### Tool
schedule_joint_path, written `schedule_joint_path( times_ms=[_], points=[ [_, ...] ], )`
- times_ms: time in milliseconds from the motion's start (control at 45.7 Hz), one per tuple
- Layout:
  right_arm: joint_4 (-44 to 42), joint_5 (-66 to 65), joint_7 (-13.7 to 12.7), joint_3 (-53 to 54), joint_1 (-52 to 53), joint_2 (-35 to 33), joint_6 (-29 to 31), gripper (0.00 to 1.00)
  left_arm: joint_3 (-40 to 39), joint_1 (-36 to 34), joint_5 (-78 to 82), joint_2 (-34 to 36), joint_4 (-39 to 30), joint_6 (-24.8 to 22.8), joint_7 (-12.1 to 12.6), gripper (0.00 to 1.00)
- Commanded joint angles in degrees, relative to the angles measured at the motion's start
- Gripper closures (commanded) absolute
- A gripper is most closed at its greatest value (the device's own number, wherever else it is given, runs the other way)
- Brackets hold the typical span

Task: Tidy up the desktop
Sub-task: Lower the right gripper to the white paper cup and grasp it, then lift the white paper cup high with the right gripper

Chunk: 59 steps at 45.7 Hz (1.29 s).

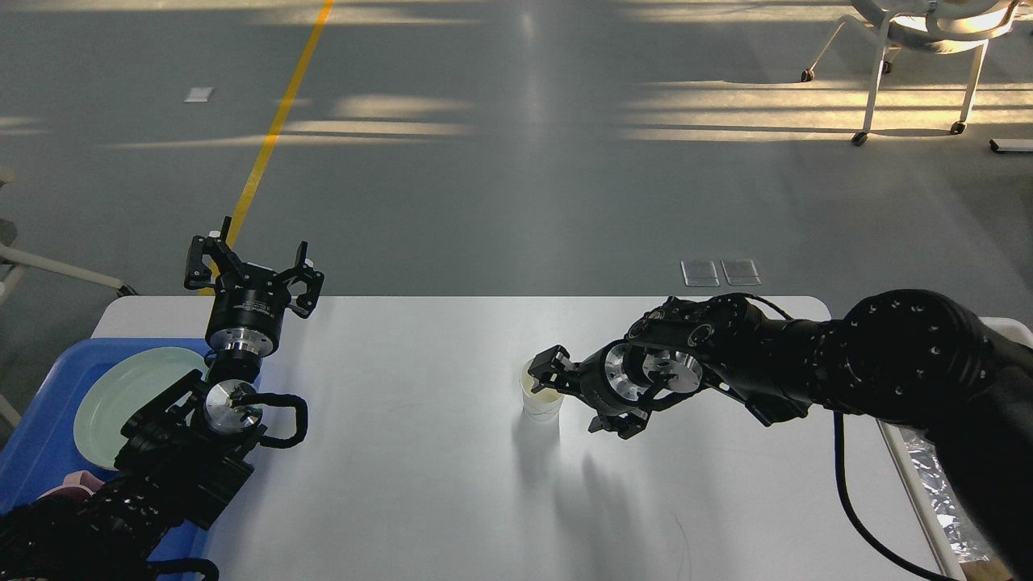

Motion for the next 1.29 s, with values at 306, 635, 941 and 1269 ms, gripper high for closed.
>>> schedule_joint_path(
  times_ms=[306,635,941,1269],
  points=[
    [-0.3,-0.2,0.0,2.6,-5.8,0.2,-9.0,0.88,0.0,0.0,0.0,0.0,0.0,0.0,0.0,0.0],
    [0.4,-0.2,0.0,4.6,-5.8,0.2,-8.8,1.0,0.1,0.0,0.0,0.0,0.0,0.0,0.0,0.0],
    [4.6,-0.2,0.0,4.3,-0.8,-0.9,-8.0,1.0,0.0,0.0,0.0,0.0,0.0,0.0,0.0,0.0],
    [18.8,-0.6,-0.1,3.5,19.5,-14.6,10.1,1.0,0.0,0.0,0.0,0.0,0.0,0.0,0.0,0.0]
  ],
)
